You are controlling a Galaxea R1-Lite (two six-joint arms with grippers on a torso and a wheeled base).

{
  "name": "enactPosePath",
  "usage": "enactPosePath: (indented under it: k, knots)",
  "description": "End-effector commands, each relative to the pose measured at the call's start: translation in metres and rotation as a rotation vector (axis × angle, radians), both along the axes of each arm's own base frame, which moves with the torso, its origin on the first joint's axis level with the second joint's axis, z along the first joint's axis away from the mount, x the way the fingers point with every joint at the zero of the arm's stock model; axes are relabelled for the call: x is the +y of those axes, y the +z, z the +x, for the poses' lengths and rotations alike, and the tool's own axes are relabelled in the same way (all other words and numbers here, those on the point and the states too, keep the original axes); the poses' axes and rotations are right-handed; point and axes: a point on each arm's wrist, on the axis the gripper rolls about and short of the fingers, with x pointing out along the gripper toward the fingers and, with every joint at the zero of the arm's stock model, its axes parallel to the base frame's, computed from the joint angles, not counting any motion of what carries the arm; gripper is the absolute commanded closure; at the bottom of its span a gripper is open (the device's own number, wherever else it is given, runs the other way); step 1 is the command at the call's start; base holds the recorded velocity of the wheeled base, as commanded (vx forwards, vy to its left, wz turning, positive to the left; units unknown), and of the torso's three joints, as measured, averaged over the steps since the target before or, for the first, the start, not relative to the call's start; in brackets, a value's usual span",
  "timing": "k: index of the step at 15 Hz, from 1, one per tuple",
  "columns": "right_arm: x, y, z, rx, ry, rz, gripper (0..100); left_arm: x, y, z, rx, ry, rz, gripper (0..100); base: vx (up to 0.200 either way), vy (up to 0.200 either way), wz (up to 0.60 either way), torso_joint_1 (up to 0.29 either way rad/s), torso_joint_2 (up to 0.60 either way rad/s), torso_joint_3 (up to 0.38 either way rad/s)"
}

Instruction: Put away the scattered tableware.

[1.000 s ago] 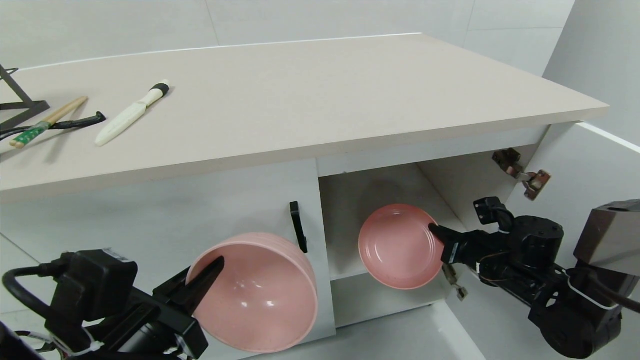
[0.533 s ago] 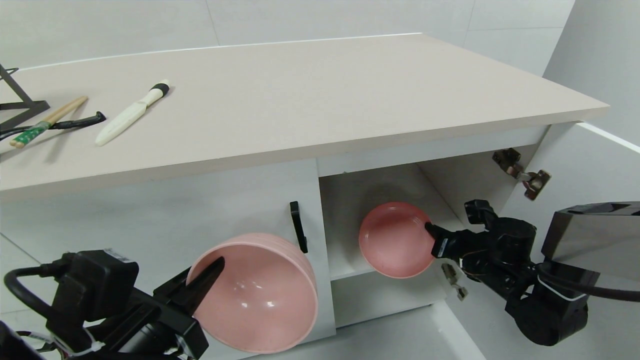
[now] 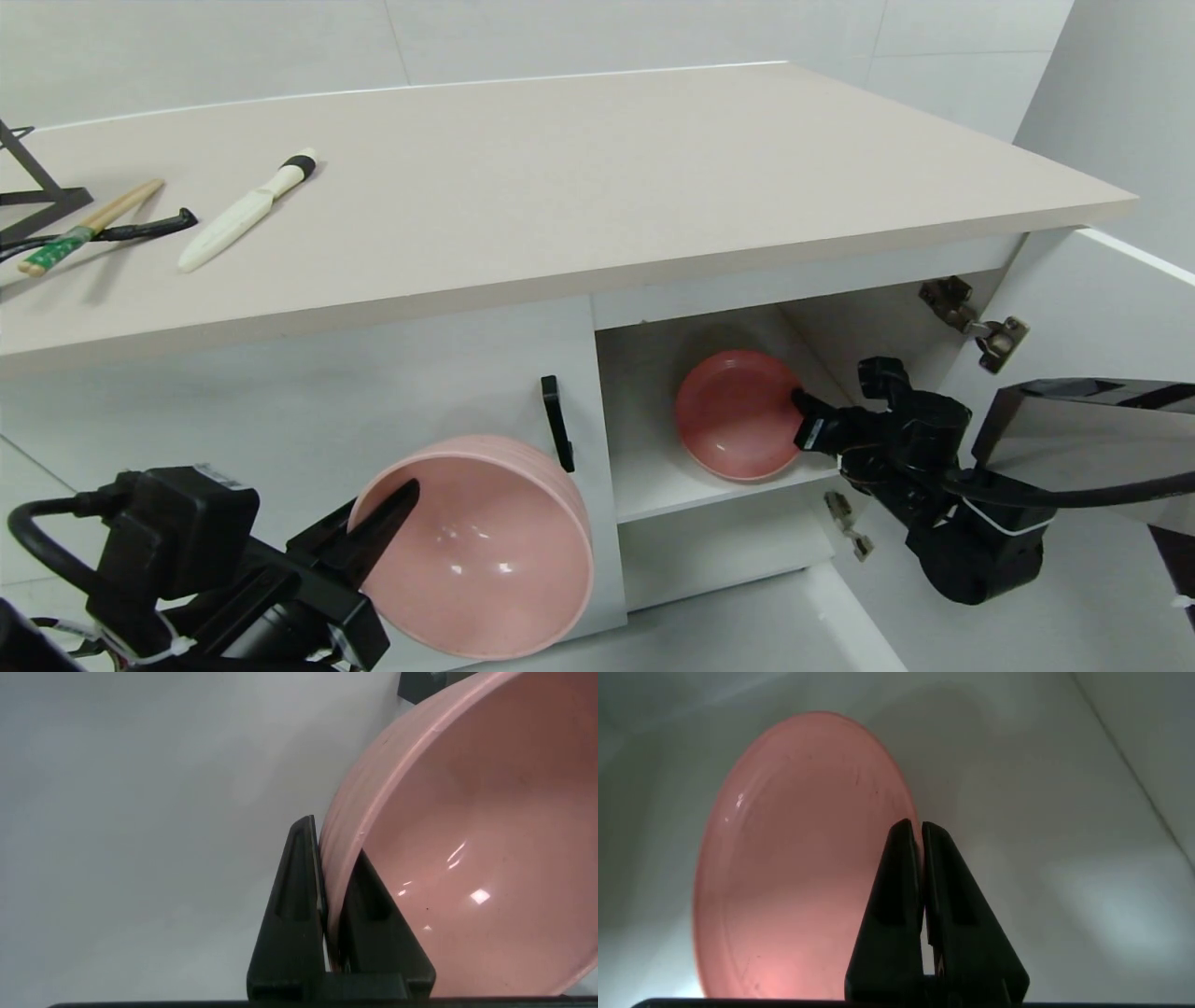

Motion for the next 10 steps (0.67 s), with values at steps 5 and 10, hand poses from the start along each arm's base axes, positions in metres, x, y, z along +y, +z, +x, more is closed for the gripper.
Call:
enactPosePath:
  k: [5, 10]
  knots:
    - [0.0067, -0.0160, 0.0157, -0.010, 0.006, 0.005, 100, -0.0002, -0.0003, 0.0002, 0.002, 0.000, 0.000, 100, 0.000, 0.000, 0.00, 0.000, 0.00, 0.000]
    - [0.0103, -0.0190, 0.0149, -0.004, 0.007, 0.003, 100, -0.0005, -0.0013, 0.0006, 0.009, 0.001, 0.002, 100, 0.000, 0.000, 0.00, 0.000, 0.00, 0.000]
